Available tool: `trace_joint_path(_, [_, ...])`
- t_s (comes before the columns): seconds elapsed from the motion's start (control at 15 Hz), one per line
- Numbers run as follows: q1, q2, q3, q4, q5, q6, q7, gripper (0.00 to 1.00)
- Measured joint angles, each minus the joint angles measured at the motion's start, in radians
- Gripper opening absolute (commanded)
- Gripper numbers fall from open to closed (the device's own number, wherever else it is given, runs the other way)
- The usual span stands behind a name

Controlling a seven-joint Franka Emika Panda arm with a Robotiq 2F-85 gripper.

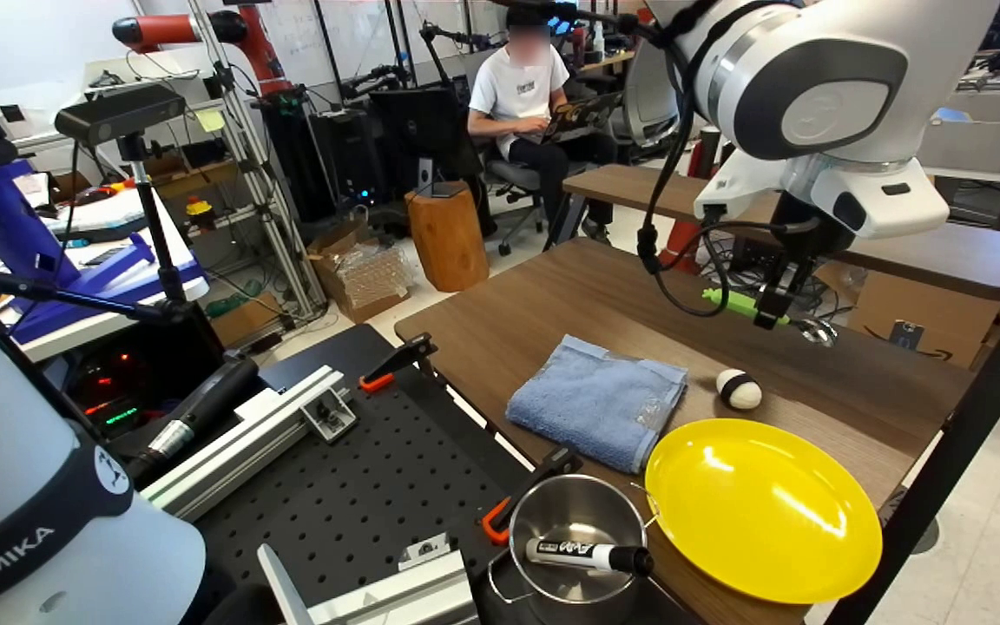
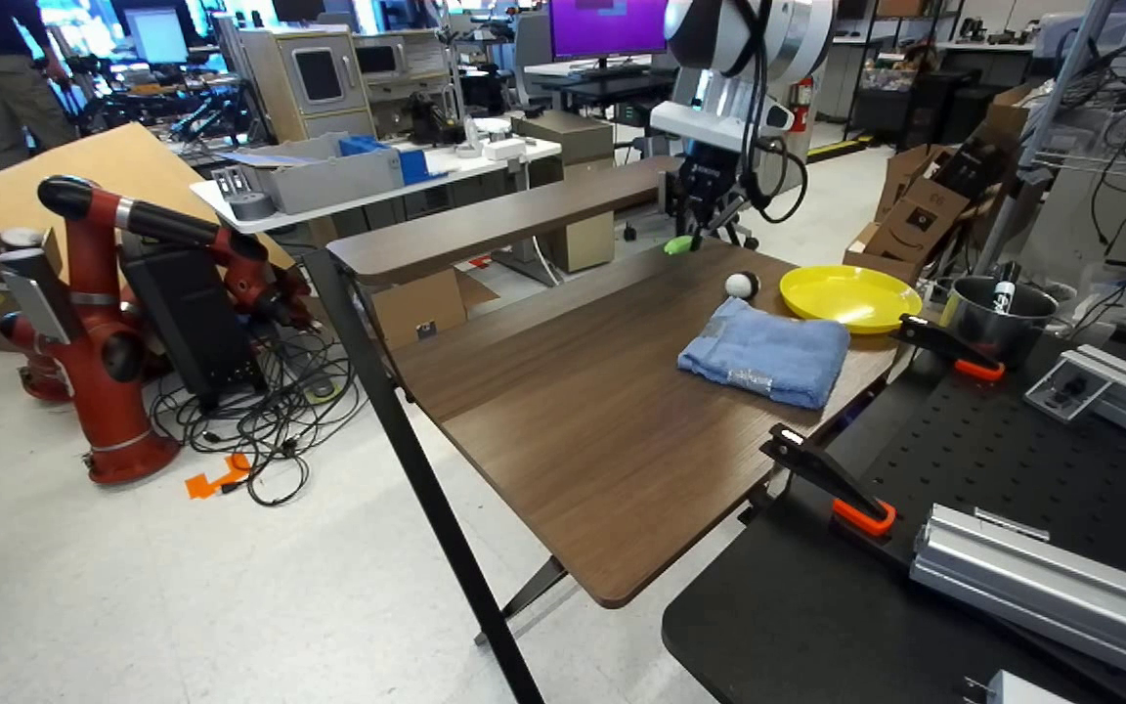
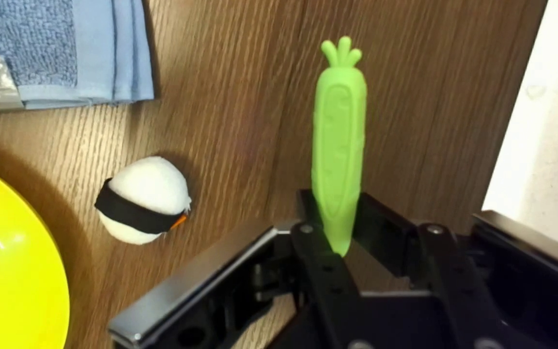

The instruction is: Pick up the spoon and put it on the right

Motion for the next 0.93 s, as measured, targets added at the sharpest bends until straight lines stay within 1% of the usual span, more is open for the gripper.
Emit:
trace_joint_path(0.4, [-0.02,0.089,-0.026,0.088,-0.002,-0.003,0.071,0.06])
trace_joint_path(0.87, [-0.025,0.155,-0.054,0.142,-0.015,-0.003,0.136,0.06])
trace_joint_path(0.93, [-0.025,0.161,-0.056,0.147,-0.02,-0.003,0.142,0.5])
